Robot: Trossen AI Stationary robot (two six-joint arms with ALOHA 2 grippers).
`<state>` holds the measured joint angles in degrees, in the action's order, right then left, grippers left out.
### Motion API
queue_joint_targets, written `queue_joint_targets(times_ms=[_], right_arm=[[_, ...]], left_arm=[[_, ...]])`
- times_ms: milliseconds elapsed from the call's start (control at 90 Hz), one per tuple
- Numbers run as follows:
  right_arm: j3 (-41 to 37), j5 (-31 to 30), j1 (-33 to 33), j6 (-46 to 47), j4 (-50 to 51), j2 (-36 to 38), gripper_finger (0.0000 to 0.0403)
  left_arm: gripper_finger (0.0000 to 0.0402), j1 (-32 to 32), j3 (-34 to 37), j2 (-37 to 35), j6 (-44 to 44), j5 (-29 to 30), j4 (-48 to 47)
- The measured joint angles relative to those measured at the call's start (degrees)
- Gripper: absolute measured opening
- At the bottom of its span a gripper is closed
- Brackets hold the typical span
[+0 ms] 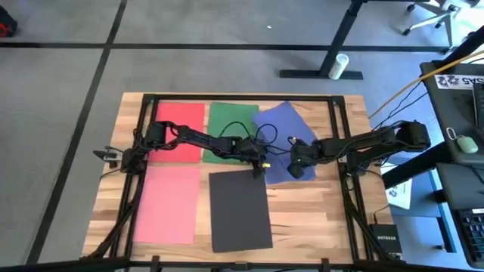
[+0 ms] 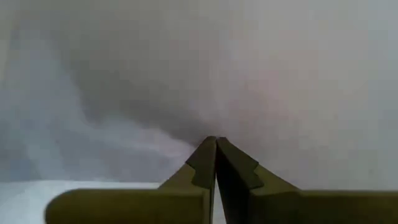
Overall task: Organize paper
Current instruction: Stack the violet paper on top of the violet papers
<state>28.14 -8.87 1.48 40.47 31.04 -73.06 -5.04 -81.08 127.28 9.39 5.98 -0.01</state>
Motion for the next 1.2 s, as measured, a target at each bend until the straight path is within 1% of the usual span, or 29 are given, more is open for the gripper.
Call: queue_joint_targets(times_ms=[44, 111, 289, 556, 656, 800, 967, 1056, 1200], right_arm=[[0.8, 1.0, -0.1, -0.3, 1.0, 0.6, 0.0], [2.2, 0.8, -0.9, -0.4, 1.5, 2.4, 0.0], [4.1, -1.4, -3.2, 0.1, 2.0, 6.2, 0.0], [1.8, -8.0, -3.3, -0.4, 1.2, 4.3, 0.0], [0.6, -7.9, -3.3, -0.6, -1.1, 2.9, 0.0], [-0.9, -5.4, -3.3, -1.2, -5.0, 1.9, 0.0], [-1.6, -3.5, -3.4, -1.4, -5.1, 1.9, 0.0], [-1.7, -3.6, -3.4, -1.5, -6.3, 1.9, 0.0], [-1.7, -6.0, -3.4, -3.8, -14.4, 1.9, 0.0]], left_arm=[[0.0, 0.0, 0.0, 0.0, -0.1, 0.0, -0.1], [0.0, 0.0, 0.0, 0.0, -0.3, 0.0, -0.2], [0.0, -0.1, 0.1, 0.1, -1.2, 0.0, -0.1], [0.0, -0.6, 0.1, 0.1, -1.5, -0.2, 0.1], [0.0, -0.8, 0.2, 0.2, -2.0, -0.2, 0.6], [0.0, -1.2, 0.2, 0.2, -2.1, -1.1, 0.9], [0.0, -1.3, 0.2, 0.2, -2.2, -1.3, 1.2], [0.0, -1.3, 0.2, 0.2, -2.3, -1.3, 1.3], [0.0, -1.3, 0.2, 0.2, -2.3, -1.4, 1.7]])
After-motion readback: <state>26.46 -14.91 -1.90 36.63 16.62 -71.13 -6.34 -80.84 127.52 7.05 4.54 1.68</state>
